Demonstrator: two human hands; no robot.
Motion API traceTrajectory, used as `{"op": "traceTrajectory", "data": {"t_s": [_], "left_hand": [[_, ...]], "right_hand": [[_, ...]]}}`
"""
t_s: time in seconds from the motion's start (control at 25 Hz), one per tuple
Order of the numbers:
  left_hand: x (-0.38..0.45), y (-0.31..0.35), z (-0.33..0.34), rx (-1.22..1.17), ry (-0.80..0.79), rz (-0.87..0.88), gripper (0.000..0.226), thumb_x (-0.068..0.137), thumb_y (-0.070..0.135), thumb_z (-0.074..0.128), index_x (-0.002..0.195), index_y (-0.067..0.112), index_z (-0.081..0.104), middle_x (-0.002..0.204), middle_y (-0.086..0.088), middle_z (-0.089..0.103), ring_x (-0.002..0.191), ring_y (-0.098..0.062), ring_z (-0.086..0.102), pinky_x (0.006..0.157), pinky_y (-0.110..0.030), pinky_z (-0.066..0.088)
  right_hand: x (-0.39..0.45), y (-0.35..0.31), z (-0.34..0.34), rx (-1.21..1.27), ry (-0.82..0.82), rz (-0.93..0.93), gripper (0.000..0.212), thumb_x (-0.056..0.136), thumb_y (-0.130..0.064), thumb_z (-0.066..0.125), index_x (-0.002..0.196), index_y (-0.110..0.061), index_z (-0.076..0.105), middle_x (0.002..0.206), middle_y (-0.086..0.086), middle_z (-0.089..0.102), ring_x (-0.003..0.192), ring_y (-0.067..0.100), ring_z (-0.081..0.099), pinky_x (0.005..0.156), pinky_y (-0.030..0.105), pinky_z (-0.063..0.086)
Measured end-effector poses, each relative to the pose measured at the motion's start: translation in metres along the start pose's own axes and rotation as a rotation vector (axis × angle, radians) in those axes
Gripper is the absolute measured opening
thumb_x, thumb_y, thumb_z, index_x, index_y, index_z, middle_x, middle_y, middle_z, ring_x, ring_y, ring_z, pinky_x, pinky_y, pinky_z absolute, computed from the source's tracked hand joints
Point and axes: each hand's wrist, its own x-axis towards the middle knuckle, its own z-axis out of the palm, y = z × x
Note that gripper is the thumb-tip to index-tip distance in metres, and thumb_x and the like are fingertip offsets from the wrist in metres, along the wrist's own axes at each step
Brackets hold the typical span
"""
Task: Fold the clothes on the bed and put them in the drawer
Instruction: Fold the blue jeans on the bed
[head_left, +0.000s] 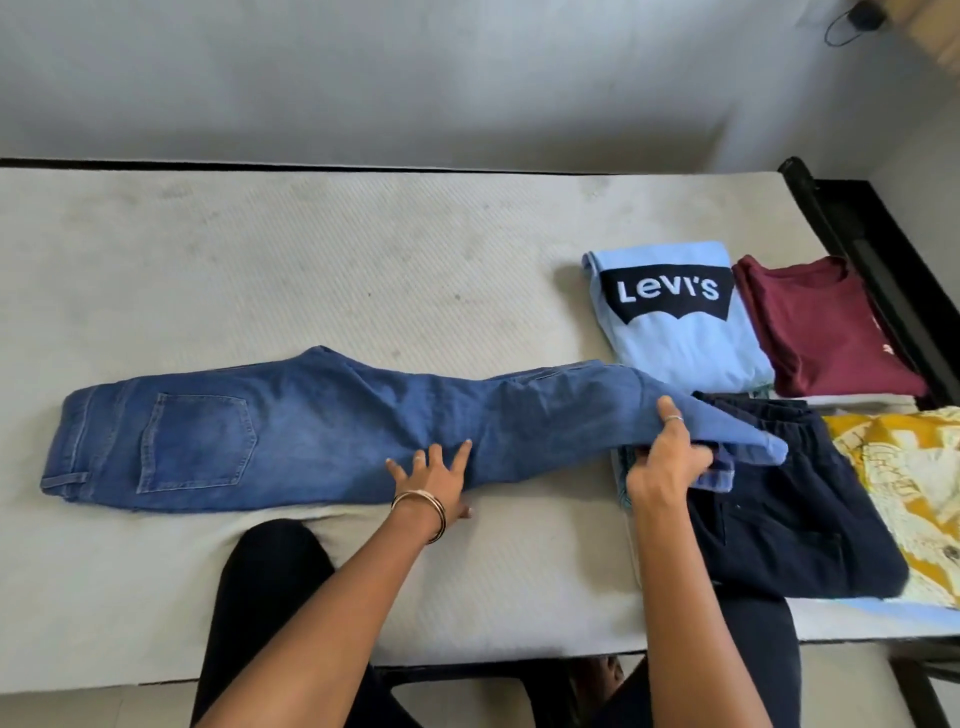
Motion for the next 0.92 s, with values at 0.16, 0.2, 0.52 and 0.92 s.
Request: {"op": "traceTrajectory", "data": {"t_s": [0.16,0.2,0.52,0.92], "left_hand": [[0.005,0.040,-0.013,-0.160,0.021,0.122,0.102,0.085,0.048,0.066,0.148,0.043,-0.014,0.158,-0.002,-0.006,0.144,-0.038,0.007,0.104,-0.066,0.032],[0.006,0.048,-0.014,-0.182,0.013,0.116,0.103,0.085,0.047,0.066,0.148,0.042,-0.015,0.158,-0.001,-0.005,0.144,-0.039,0.008,0.103,-0.065,0.034],[0.019,0.062,-0.005,0.064,-0.170,0.126,0.089,0.088,0.047,0.062,0.152,0.039,0.001,0.160,-0.009,-0.014,0.145,-0.044,0.002,0.113,-0.059,0.022],[0.011,0.073,-0.015,-0.220,0.287,0.013,0.092,0.090,0.056,0.051,0.144,0.046,-0.024,0.161,0.001,-0.006,0.147,-0.033,0.009,0.102,-0.068,0.032]], "right_hand": [[-0.002,-0.018,-0.007,-0.200,-0.163,-0.452,0.069,0.083,0.008,0.060,0.139,-0.022,0.030,0.135,0.001,0.048,0.117,0.011,0.058,0.097,0.023,0.050],[0.000,-0.019,-0.011,-0.256,-0.157,-0.520,0.064,0.085,0.009,0.057,0.137,-0.017,0.031,0.127,-0.003,0.052,0.113,0.008,0.059,0.095,0.019,0.049],[0.035,-0.008,-0.060,-0.609,0.315,-0.049,0.036,0.090,-0.022,0.070,0.112,-0.003,0.051,0.111,0.021,0.062,0.102,0.043,0.062,0.089,0.054,0.052],[0.015,-0.108,0.022,-0.003,-0.477,-0.250,0.019,0.100,-0.010,0.050,0.110,-0.023,0.061,0.111,0.001,0.066,0.109,0.018,0.064,0.097,0.040,0.053]]}}
